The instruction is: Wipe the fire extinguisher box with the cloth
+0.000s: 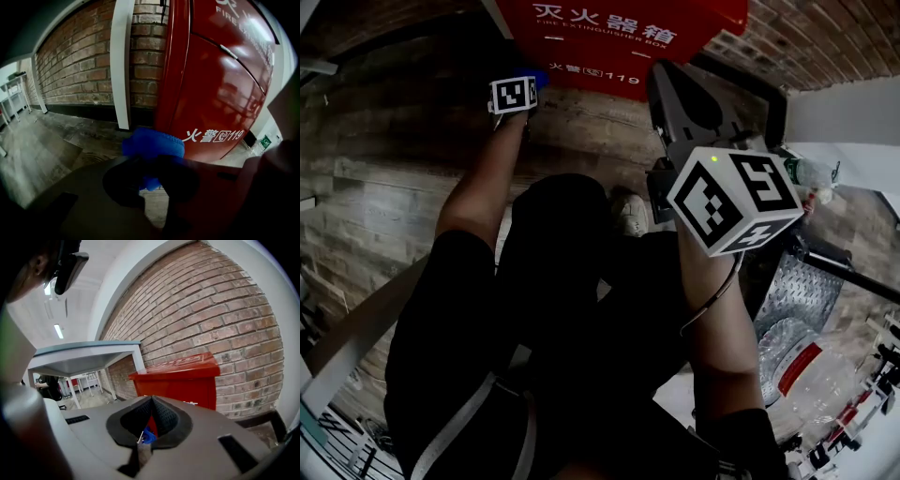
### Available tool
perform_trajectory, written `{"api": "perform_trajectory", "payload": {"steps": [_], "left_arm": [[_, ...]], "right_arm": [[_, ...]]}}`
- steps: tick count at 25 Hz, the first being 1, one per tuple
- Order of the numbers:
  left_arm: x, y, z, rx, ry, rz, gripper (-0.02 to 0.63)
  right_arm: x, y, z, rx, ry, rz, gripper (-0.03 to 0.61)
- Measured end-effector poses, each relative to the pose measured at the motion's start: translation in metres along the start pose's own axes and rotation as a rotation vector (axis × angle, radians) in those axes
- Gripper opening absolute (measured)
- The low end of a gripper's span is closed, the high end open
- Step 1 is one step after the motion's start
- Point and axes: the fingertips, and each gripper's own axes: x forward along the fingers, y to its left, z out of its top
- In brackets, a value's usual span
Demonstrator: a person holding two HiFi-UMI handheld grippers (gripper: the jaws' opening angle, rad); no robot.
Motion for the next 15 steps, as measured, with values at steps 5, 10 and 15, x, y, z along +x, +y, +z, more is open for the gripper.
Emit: {"api": "perform_trajectory", "payload": {"steps": [5, 10, 15], "left_arm": [[-0.049, 0.001, 0.000, -0.009, -0.074, -0.045, 0.077], [-0.139, -0.011, 0.050, 0.021, -0.211, -0.045, 0.077], [-0.258, -0.047, 0.100, 0.048, -0.243, -0.052, 0.077]], "right_arm": [[0.037, 0.024, -0.009, -0.013, 0.026, 0.079, 0.015], [0.072, 0.052, -0.014, -0.017, 0.005, 0.133, 0.015], [0.049, 0.082, 0.003, -0.177, -0.106, 0.147, 0.015]]}}
